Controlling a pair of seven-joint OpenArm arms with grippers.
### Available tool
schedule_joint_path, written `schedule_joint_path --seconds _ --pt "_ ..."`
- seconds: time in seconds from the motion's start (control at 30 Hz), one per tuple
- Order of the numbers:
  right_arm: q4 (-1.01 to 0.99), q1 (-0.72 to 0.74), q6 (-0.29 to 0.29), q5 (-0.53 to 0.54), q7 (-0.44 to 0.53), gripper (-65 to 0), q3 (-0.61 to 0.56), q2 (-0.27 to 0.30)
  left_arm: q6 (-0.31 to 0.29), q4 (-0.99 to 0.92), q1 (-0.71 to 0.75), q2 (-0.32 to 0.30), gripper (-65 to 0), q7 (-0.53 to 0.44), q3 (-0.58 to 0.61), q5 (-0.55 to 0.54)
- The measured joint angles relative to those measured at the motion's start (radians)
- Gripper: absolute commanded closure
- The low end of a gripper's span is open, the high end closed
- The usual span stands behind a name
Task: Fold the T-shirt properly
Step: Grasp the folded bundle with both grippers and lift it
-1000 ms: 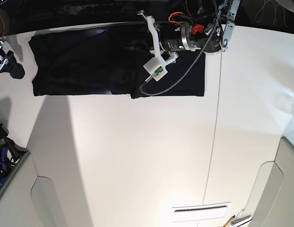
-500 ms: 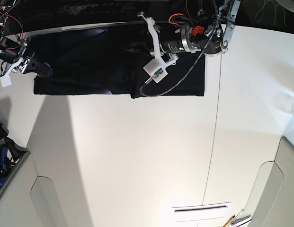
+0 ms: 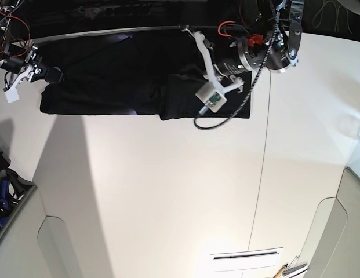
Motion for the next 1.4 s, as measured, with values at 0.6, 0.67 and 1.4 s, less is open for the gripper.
schedule_joint_path --seconds 0.6,0.67,1.4 --pt "0.641 -0.021 -0.003 0.068 -0.096 0.0 -0.029 -0.219 0.091 -0.284 0.047 -0.014 0.0 -0.167 -0.412 0.071" --pt "0.704 -0.041 -0.003 0.065 -0.097 0.0 -0.085 -0.282 0.089 -0.302 0.042 -0.015 0.0 -0.183 -0.412 0.062" --pt "0.612 0.003 -0.031 -0.558 0.343 0.0 -0.814 -0.444 0.084 -0.305 0.041 -0.016 0.0 -0.169 -0.412 0.019"
